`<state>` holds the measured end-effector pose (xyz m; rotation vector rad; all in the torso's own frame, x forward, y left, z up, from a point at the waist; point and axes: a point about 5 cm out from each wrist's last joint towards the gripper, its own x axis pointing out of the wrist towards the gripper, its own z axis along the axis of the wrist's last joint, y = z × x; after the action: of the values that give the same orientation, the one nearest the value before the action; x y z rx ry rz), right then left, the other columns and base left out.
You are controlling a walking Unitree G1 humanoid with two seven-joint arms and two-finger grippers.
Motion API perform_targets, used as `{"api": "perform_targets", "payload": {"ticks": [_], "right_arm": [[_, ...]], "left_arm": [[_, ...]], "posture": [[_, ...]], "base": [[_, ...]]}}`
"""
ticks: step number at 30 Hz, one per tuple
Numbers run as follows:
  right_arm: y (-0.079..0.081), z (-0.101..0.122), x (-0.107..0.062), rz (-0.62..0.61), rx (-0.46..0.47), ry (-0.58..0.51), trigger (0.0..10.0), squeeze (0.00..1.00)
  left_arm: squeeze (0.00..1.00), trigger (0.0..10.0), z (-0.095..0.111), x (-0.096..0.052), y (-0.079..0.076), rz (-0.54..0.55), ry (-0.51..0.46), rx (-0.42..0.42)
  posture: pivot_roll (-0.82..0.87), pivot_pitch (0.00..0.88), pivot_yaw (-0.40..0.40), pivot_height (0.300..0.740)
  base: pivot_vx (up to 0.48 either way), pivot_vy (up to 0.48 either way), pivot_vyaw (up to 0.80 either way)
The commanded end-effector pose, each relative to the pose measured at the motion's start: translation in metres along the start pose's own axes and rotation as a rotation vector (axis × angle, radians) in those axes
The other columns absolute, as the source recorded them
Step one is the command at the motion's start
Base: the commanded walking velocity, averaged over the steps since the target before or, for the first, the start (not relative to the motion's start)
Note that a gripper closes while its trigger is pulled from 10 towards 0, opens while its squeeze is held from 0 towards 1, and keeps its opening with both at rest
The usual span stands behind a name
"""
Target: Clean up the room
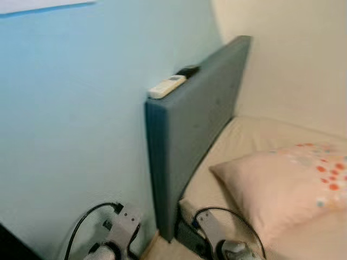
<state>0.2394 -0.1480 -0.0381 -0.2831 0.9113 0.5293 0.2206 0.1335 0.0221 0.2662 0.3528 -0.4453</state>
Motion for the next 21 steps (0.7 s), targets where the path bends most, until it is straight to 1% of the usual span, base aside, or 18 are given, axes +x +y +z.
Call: {"api": "perform_targets", "payload": {"ticks": [1,21], "right_arm": [[0.0065,0.0037,0.0021,0.014,-0.003,-0.009,10.0,0.0],[0.0062,0.002,0.0011,0.016,0.0,-0.005,10.0,0.0]], "left_arm": [[0.0,10.0,-0.0111,-0.0044,0.0002,0.002,0.044,-0.001],[0.0,10.0,-0.0096,-0.0033,0.0,0.013,0.037,0.001]], "posture": [[-0.09,0.0,0.015,0.738],[-0.09,0.0,0.016,0.738]], "base": [[0.0,0.0,-0.8],[0.0,0.0,-0.8]]}}
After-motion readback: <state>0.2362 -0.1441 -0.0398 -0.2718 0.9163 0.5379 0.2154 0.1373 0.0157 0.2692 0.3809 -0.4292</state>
